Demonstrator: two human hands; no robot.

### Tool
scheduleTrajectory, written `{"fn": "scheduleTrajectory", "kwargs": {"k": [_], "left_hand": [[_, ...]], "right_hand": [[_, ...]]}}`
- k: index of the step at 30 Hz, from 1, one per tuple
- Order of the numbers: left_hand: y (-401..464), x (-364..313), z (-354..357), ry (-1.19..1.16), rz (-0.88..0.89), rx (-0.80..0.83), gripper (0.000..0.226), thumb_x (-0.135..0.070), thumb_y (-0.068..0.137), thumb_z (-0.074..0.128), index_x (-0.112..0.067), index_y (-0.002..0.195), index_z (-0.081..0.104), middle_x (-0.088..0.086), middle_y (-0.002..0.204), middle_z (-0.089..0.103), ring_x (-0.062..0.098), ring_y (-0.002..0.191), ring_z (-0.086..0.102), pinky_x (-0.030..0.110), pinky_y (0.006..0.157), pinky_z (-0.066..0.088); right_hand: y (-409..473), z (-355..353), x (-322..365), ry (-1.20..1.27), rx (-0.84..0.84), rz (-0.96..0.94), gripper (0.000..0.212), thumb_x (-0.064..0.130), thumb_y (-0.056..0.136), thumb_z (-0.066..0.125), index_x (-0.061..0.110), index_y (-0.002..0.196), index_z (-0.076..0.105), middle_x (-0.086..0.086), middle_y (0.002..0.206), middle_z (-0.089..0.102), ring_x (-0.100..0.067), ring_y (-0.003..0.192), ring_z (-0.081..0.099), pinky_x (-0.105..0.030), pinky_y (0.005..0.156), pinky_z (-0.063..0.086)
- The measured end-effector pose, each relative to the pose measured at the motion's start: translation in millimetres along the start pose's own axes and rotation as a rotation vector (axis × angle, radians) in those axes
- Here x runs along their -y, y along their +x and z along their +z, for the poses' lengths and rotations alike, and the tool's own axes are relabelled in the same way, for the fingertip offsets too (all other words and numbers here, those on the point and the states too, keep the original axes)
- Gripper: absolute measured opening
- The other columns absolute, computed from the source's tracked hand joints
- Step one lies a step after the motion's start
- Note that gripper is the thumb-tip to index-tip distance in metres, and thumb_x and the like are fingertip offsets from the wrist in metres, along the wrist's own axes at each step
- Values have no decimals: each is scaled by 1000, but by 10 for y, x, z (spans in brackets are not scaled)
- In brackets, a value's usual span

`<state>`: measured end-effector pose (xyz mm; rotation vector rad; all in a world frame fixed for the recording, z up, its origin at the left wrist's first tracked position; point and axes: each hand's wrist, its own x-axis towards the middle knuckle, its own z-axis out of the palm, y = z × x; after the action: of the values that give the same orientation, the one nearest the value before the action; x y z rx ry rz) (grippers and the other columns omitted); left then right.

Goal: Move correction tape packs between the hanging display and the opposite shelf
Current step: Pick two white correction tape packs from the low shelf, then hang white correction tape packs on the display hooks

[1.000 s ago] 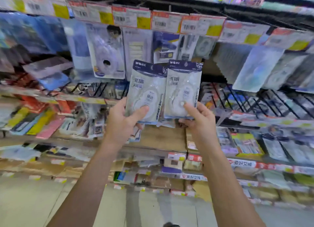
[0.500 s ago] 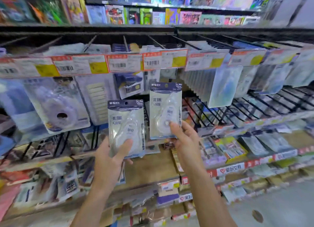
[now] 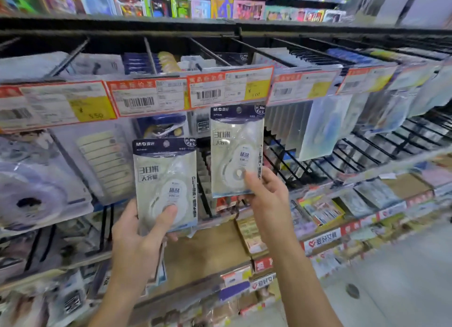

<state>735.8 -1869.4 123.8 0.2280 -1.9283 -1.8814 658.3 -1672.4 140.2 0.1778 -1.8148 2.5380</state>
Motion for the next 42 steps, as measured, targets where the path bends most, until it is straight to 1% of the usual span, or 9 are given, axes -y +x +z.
{"fn": "scheduleTrajectory", "kwargs": {"k": [4,7,9,12,15,21,27,36,42], "left_hand": [[86,-12,-29,-33,10,-5,30,-25,79,70,-22,109,66,8,98,74,35,63,67,46,53,60],[143,-12,-53,-37,18,22,30,-25,83,73,-17,111,66,8,99,74,30,64,67,48,52,59],[166,16,-53,-55,22,25,29,-24,85,78,-19,111,66,6,100,74,27,67,69,42,51,60],[185,21,-35,-84,34,27,28,-23,82,71,-22,110,66,2,100,75,24,68,70,32,50,58],[174,3,1,-93,47,33,28,-21,85,77,-21,110,66,2,101,75,22,68,70,27,50,56],[170,28,42,-97,65,36,27,-16,88,72,-23,113,66,-1,104,75,25,83,72,33,53,60],[135,-26,38,-76,68,19,30,-22,82,69,-18,112,65,1,102,75,20,72,71,26,50,56],[133,-5,-30,-66,85,10,31,-9,91,69,-9,122,62,4,110,73,24,85,72,27,51,57],[88,-38,3,-63,54,-9,32,-11,87,68,-8,118,61,2,107,74,22,85,73,26,49,57]], "right_hand": [[24,68,-58,-29,4,-28,20,20,93,63,17,111,72,-11,106,76,-28,97,74,-32,76,59],[45,103,-98,-27,0,-43,21,20,94,65,17,113,72,-12,112,75,-31,104,71,-41,87,57],[48,93,-128,-45,9,-51,21,19,96,64,16,116,71,-12,114,74,-32,107,70,-46,93,54],[50,82,-141,-42,9,-46,22,23,93,65,19,113,73,-9,113,75,-28,106,70,-40,90,53],[52,73,-133,-17,20,-57,21,24,91,66,19,111,73,-6,110,76,-24,104,71,-33,87,54],[44,31,-121,-7,35,-63,29,24,90,65,13,117,69,-2,108,76,-21,102,71,-33,87,53],[28,12,-124,-19,50,-63,27,21,94,63,10,119,68,-2,108,75,-22,105,70,-36,90,52],[29,19,-101,-6,57,-83,25,23,91,63,14,113,69,-1,105,76,-19,101,71,-29,86,53],[69,-32,-44,28,47,-119,22,18,93,63,14,114,68,-2,108,76,-20,104,71,-29,88,54]]}}
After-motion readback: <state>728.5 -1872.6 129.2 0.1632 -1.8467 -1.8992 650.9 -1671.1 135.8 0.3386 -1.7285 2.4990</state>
